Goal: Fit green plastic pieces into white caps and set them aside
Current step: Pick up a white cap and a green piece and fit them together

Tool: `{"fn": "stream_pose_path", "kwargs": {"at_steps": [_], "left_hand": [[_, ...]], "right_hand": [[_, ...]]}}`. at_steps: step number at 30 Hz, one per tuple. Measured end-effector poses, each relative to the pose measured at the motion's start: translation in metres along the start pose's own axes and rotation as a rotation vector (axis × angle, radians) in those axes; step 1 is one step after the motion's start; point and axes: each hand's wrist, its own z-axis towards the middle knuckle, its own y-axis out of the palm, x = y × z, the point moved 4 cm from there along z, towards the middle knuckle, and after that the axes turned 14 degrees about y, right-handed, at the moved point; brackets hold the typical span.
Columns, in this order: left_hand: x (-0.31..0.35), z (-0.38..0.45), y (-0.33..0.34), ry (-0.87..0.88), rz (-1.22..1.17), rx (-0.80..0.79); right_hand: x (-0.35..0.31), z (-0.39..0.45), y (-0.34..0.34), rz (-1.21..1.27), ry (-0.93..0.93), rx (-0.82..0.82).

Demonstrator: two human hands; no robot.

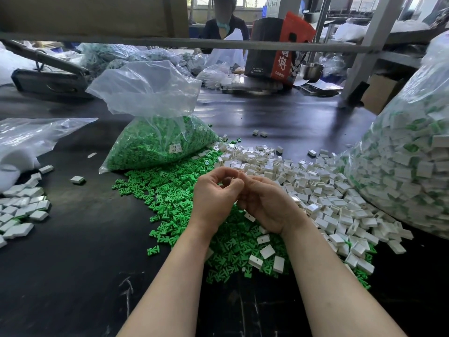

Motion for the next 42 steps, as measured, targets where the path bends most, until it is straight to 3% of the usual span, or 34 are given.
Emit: {"fn": "stream_pose_path", "kwargs": {"at_steps": [18, 35, 42], "left_hand": [[0.001, 0.000, -0.002, 0.026, -0.014, -0.023], [0.004, 0.000, -0.002, -0.105, -0.310, -0.016], [0.008, 0.002, -0.004, -0.036, -0.209, -0.010]], "right_hand": [[0.002, 0.003, 0.000, -0.030, -0.018, 0.020], [0.002, 0.006, -0.001, 0.037, 0.034, -0.005], [-0.003, 0.006, -0.007, -0.046, -0.021, 0.211]]}}
